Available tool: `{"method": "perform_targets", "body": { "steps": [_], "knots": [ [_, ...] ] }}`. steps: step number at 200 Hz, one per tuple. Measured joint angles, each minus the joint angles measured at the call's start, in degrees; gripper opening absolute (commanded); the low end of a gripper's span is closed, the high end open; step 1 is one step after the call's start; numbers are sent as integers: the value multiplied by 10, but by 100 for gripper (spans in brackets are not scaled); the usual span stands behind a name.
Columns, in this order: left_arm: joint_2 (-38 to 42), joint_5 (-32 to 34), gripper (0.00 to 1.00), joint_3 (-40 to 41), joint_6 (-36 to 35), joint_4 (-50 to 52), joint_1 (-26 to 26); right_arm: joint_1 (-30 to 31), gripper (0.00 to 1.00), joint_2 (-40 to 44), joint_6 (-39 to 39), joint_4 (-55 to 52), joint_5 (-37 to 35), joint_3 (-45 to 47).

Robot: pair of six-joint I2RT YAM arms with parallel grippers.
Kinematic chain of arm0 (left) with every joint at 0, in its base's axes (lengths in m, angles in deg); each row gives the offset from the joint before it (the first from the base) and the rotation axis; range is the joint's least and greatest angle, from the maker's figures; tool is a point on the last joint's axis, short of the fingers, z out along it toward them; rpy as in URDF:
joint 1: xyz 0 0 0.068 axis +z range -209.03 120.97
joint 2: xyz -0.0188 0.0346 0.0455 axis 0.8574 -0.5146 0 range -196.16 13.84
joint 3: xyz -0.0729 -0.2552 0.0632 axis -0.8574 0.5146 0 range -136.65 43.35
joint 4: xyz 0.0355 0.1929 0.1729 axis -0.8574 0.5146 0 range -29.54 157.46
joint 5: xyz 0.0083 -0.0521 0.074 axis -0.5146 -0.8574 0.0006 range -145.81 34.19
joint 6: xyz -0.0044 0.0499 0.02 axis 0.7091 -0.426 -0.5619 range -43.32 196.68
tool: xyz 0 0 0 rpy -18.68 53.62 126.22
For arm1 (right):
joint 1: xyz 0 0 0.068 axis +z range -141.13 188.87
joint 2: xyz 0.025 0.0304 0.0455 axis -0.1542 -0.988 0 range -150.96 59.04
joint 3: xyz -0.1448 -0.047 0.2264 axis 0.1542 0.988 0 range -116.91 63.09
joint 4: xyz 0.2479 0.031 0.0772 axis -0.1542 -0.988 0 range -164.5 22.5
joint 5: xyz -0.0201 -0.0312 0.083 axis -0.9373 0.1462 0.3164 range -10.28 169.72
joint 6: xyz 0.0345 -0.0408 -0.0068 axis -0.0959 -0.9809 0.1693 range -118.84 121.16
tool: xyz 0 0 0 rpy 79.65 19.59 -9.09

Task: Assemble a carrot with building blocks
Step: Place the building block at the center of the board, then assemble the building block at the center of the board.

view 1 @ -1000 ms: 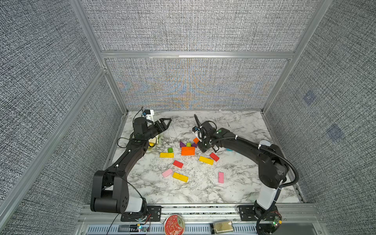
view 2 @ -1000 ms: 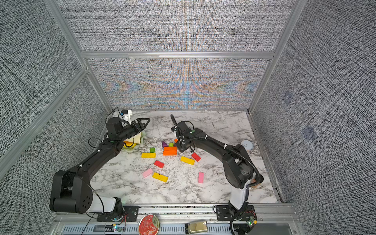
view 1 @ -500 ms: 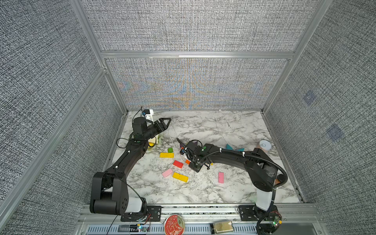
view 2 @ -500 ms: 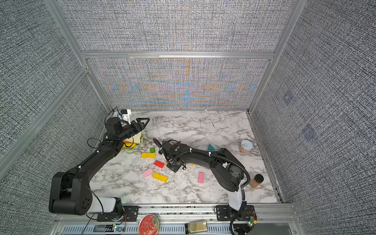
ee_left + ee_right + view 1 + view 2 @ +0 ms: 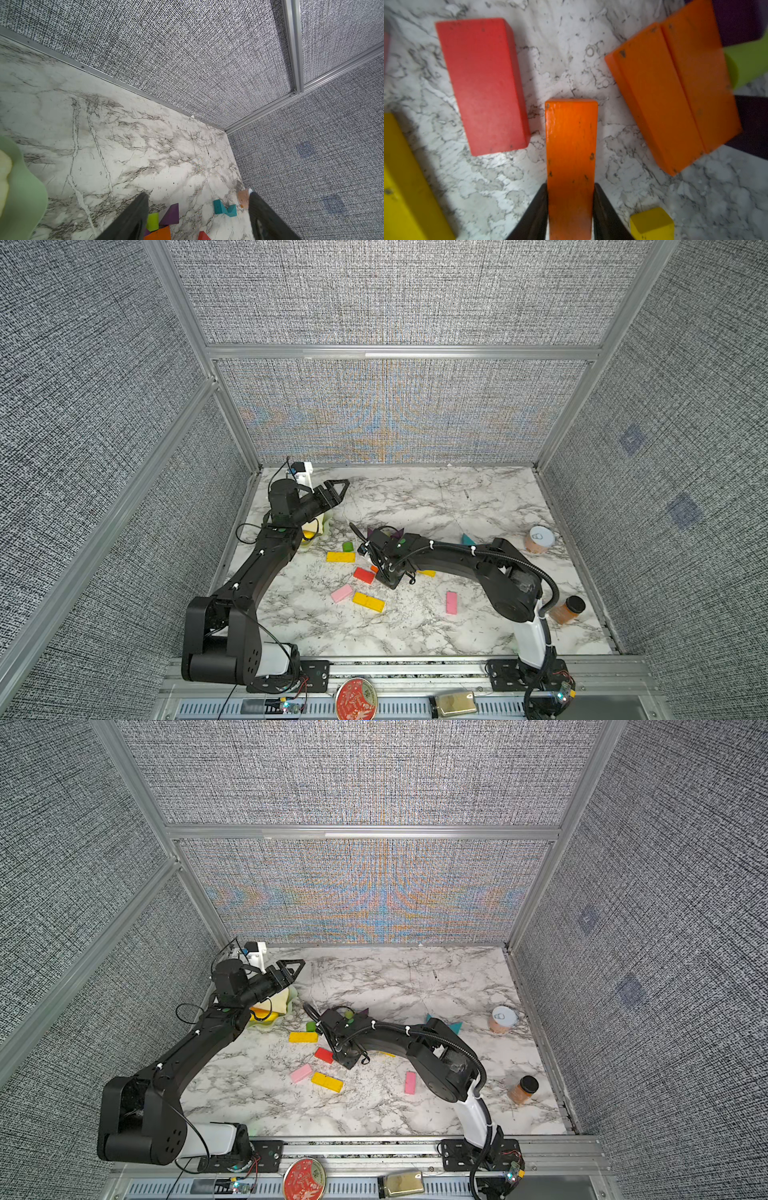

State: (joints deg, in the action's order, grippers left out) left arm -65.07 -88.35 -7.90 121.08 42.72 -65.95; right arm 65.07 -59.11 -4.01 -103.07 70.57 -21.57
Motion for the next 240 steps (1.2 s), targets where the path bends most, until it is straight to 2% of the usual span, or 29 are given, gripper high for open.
{"method": "perform_targets", "body": {
  "steps": [36,114,240],
  "knots": [
    [0,-1,77,0,2,0,0,9,52,22,20,0,-24,11],
    [1,-5,77,0,7,-2,0,11,53,36,68,7,-54,52],
    [0,-5,77,0,7,-2,0,4,53,2,104,49,-131,24]
  ]
}}
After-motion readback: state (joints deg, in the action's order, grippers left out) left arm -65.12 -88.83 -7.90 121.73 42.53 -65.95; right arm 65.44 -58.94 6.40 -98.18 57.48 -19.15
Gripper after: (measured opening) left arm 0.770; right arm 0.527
